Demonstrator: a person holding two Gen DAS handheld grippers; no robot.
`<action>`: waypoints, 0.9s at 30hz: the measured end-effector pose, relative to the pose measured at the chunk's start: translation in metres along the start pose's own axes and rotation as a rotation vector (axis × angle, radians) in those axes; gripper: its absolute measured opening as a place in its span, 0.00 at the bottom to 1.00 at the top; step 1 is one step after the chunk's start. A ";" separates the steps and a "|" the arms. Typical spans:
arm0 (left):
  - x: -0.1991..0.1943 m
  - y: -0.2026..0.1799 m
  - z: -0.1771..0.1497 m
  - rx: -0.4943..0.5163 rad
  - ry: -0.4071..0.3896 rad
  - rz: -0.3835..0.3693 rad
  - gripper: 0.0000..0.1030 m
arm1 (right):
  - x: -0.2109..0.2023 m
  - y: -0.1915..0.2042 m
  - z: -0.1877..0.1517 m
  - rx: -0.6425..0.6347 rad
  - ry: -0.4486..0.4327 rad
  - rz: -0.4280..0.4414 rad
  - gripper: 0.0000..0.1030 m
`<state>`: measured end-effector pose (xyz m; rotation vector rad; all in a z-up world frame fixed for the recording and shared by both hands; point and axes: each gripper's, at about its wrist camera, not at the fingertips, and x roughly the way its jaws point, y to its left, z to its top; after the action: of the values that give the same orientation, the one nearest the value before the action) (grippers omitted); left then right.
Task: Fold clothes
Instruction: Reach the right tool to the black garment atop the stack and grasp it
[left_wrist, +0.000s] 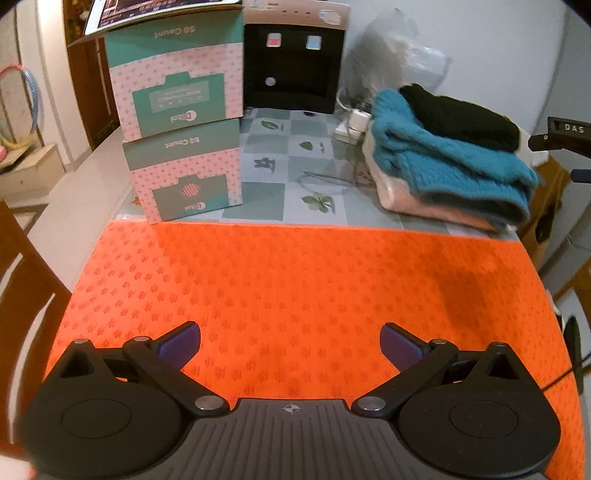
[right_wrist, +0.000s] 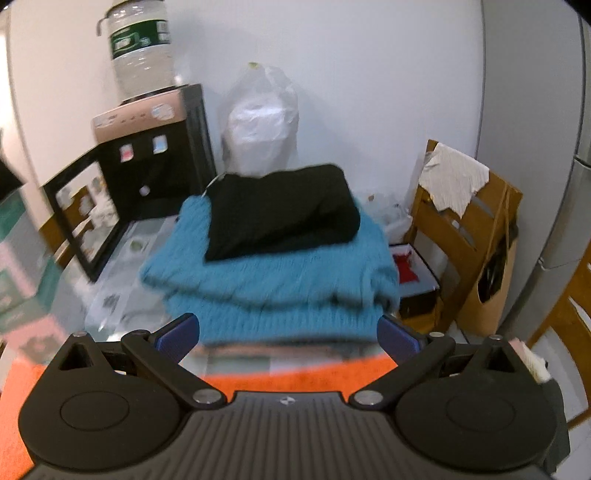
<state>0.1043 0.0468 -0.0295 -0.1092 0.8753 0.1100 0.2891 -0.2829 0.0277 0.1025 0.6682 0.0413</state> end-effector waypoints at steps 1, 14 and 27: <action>0.005 0.000 0.004 0.000 -0.002 0.007 1.00 | 0.012 -0.001 0.007 -0.003 -0.004 -0.007 1.00; 0.063 0.010 0.026 -0.031 0.057 0.012 1.00 | 0.145 0.001 0.075 -0.080 -0.080 -0.075 1.00; 0.045 0.016 0.016 -0.063 0.064 -0.019 1.00 | 0.120 0.003 0.091 -0.116 -0.142 -0.082 0.03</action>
<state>0.1426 0.0675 -0.0548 -0.1805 0.9343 0.1167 0.4400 -0.2790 0.0247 -0.0334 0.5266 -0.0058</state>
